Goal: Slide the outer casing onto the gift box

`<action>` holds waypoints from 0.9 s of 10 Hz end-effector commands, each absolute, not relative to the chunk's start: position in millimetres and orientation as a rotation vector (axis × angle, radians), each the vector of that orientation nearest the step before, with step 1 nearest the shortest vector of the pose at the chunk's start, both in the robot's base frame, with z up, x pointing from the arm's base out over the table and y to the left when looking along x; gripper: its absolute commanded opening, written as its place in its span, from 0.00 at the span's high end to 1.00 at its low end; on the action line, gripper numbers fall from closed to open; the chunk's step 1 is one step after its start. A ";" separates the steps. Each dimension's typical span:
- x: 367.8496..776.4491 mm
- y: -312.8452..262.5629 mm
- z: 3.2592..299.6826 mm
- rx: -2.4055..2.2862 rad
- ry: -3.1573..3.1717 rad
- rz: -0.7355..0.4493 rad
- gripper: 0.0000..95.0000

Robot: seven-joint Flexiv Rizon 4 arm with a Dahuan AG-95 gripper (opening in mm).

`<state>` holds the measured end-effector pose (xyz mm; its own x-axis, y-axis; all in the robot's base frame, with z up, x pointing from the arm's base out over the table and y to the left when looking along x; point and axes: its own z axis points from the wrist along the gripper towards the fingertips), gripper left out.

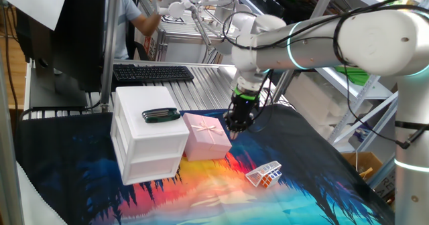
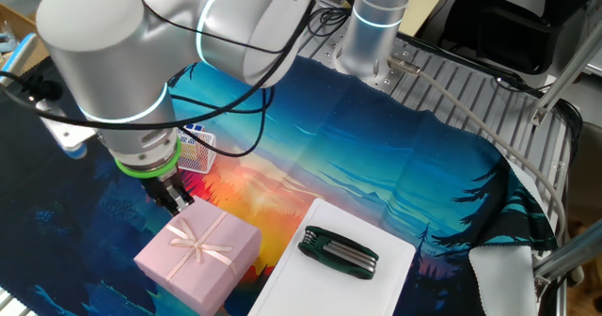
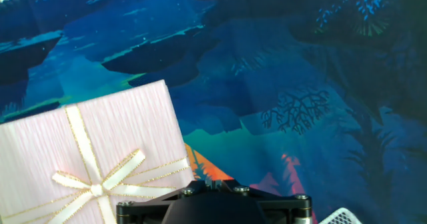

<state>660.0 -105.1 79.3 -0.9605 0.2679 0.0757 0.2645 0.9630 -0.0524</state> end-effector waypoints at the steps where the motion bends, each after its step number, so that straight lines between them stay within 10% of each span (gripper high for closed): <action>1: 655.9 -108.9 89.9 -0.433 -3.024 0.064 1.00; 9: 654.2 -96.9 85.6 -0.620 -3.017 0.042 1.00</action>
